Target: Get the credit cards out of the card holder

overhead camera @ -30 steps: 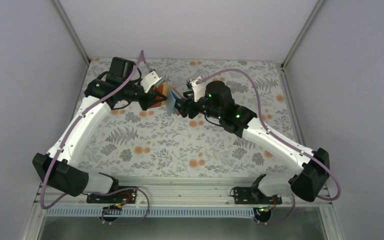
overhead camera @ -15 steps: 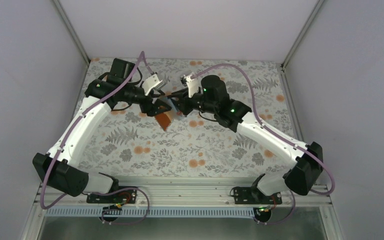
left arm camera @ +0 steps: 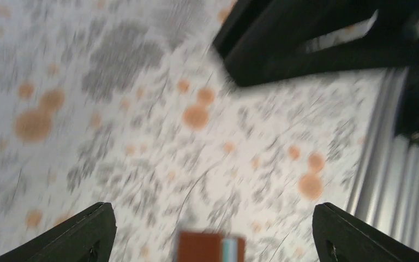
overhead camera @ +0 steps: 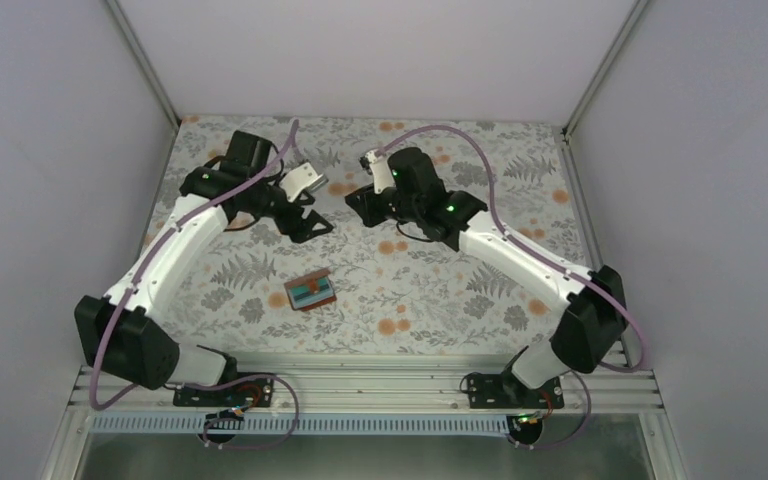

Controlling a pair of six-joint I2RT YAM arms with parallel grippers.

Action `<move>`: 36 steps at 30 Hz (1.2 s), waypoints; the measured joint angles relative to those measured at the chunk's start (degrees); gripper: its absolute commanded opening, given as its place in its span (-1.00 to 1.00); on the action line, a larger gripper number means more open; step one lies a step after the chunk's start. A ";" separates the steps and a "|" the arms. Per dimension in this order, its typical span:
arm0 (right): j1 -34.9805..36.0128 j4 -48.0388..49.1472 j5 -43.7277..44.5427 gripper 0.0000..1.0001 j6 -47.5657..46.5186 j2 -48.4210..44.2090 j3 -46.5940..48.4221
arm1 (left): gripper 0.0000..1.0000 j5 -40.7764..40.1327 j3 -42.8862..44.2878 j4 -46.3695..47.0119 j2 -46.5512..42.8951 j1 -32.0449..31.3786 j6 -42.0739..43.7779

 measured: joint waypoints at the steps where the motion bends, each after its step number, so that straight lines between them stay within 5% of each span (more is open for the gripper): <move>1: -0.66 -1.27 0.39 -0.61 -0.44 0.81 0.00 | 0.80 -1.51 -2.40 -0.04 0.74 1.05 1.29; 9: -1.53 -7.69 -0.74 -0.39 -4.26 7.10 -4.39 | 1.00 -11.23 -24.59 2.82 -2.78 8.15 15.82; 20: -1.44 -8.96 -1.79 -0.18 -5.49 6.62 -6.82 | 0.96 -20.20 -42.38 17.35 -2.40 -2.69 26.56; 25: -1.44 -9.09 -2.23 -0.18 -5.64 5.79 -6.82 | 0.29 -28.72 -41.79 25.11 0.04 -3.58 24.61; 31: -1.44 -9.03 -3.04 -0.18 -5.86 3.89 -6.82 | -0.59 -26.47 -38.12 25.94 -0.48 -2.71 24.35; 36: -1.44 -9.14 -3.28 -0.18 -6.71 3.58 -6.82 | -0.84 -25.90 -38.10 27.30 2.12 -2.34 24.41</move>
